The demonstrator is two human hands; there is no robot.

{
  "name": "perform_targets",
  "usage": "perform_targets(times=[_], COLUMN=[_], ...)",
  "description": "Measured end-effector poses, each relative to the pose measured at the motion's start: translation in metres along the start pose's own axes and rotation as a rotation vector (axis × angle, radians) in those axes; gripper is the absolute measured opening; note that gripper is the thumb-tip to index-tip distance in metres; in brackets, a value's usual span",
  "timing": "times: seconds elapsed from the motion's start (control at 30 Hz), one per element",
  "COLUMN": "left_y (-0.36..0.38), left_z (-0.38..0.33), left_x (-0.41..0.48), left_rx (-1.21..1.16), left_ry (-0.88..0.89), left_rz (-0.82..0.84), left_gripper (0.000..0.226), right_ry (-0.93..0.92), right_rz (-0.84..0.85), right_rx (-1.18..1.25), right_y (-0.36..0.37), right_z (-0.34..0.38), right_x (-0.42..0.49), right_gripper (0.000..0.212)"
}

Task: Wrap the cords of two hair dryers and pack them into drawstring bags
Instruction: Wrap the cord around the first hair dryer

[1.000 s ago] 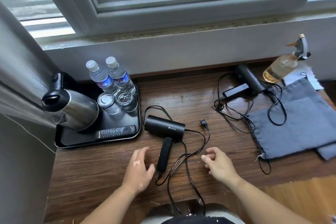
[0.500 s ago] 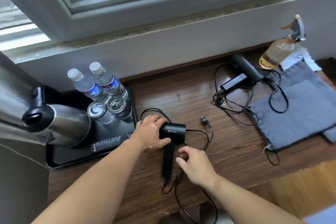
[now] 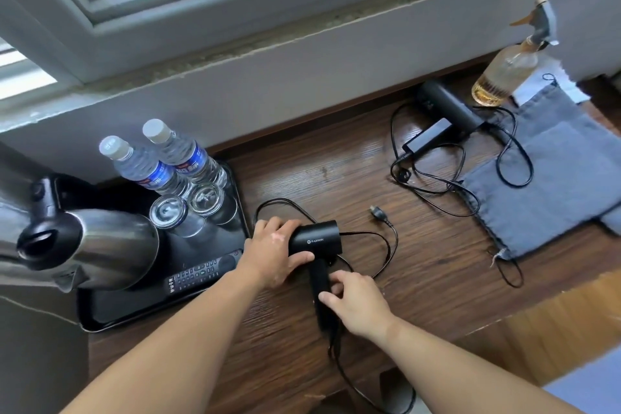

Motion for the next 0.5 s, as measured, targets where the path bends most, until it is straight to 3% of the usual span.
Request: perform_targets(times=[0.23,0.33,0.5], left_y=[-0.02,-0.027,-0.031], left_z=[0.014,0.018,0.023], left_x=[-0.03,-0.045,-0.07], left_rx=[-0.204,-0.219,-0.531], left_ry=[-0.142,-0.184,-0.115], left_rz=[-0.084,-0.092,-0.127], left_gripper=[0.086,0.08,0.06], right_ry=[-0.157,-0.233,-0.339], right_rz=[-0.005,0.04,0.054], right_rx=[-0.081,-0.154,-0.206], right_y=[-0.032,-0.044,-0.065], right_z=[0.021,0.031,0.041], right_x=[0.007,0.008,0.004], right_gripper=[0.025,0.028,0.033])
Point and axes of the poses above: each hand's wrist, its own x-axis towards the middle knuckle, its own y-axis out of the palm, z = x × y, the point moved 4 cm from there along x, towards the middle knuckle, and after that the axes turned 14 degrees about z, right-handed, at the moved point
